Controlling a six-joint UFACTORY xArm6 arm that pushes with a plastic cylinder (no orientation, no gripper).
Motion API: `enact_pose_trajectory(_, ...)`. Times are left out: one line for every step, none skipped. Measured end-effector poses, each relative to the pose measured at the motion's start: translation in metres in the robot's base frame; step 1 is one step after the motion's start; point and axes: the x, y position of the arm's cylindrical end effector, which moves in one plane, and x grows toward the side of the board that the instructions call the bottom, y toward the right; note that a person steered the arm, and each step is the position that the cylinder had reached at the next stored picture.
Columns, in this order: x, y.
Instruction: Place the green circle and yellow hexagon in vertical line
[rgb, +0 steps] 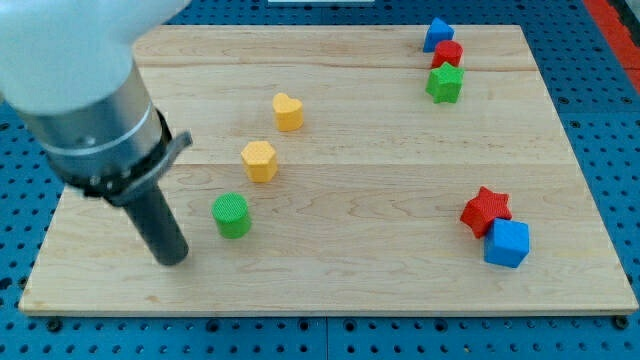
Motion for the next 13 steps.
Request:
enact_pose_trajectory(-0.028, 0.031)
enact_pose_trajectory(-0.028, 0.051)
enact_pose_trajectory(-0.051, 0.002)
enact_pose_trajectory(-0.097, 0.051)
enact_pose_trajectory(-0.103, 0.113)
enact_pose_trajectory(-0.084, 0.09)
enact_pose_trajectory(-0.084, 0.175)
enact_pose_trajectory(-0.109, 0.214)
enact_pose_trajectory(-0.117, 0.181)
enact_pose_trajectory(-0.116, 0.114)
enact_pose_trajectory(-0.116, 0.156)
enact_pose_trajectory(-0.118, 0.212)
enact_pose_trajectory(-0.075, 0.165)
